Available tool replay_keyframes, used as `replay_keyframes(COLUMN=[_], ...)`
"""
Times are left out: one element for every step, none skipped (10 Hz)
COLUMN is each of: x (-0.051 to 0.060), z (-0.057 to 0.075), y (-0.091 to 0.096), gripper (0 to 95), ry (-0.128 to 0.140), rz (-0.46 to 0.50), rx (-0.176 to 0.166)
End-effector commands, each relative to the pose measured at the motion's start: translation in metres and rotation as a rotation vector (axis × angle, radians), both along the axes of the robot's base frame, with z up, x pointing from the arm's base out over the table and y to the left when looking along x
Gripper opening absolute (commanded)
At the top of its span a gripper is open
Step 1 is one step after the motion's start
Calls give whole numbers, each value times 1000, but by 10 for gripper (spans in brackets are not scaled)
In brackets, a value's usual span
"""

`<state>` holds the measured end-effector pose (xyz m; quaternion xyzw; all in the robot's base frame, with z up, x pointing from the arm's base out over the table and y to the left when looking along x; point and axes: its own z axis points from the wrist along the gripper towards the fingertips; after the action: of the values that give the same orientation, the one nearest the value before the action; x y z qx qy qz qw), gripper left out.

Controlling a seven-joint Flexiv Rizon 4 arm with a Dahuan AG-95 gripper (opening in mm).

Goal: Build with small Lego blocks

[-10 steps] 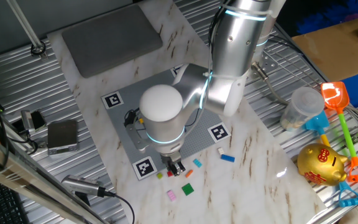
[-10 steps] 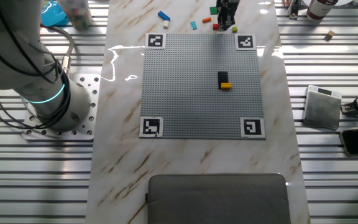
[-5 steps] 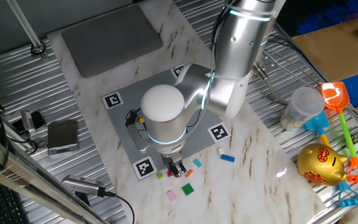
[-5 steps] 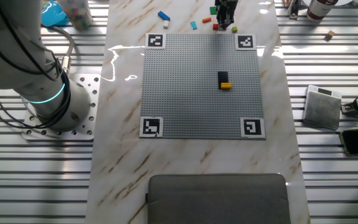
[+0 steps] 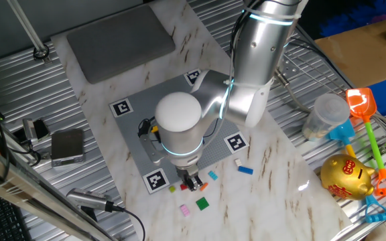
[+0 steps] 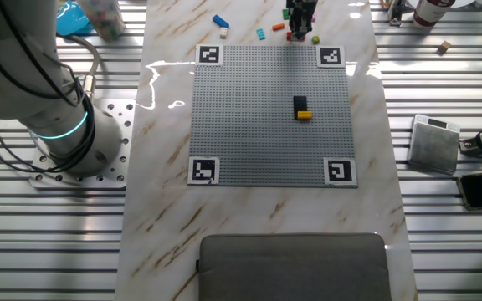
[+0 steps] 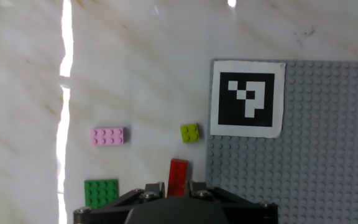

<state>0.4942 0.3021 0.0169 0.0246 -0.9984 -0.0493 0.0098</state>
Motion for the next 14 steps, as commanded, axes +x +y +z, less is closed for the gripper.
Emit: replay_keyframes(x=[0, 0, 0, 0, 1, 1, 1, 1, 1, 1, 2, 2, 2, 2], z=[0, 0, -1, -3, -4, -5, -5, -6, -6, -6, -6, -7, -7, -7], y=[0, 0, 0, 1, 1, 0, 0, 0, 0, 0, 0, 1, 1, 1], gripper=[190, 190, 190, 190, 190, 190, 190, 190, 190, 0, 0, 0, 0, 0], ry=[0, -1, -2, -6, -9, -12, -15, -16, -17, -18, -19, -20, -20, -18], rz=[2, 4, 6, 11, 14, 19, 23, 24, 27, 28, 30, 33, 34, 47], rx=[-2, -2, -2, -3, -2, -2, -2, -2, -5, -7, -8, -10, -11, -22])
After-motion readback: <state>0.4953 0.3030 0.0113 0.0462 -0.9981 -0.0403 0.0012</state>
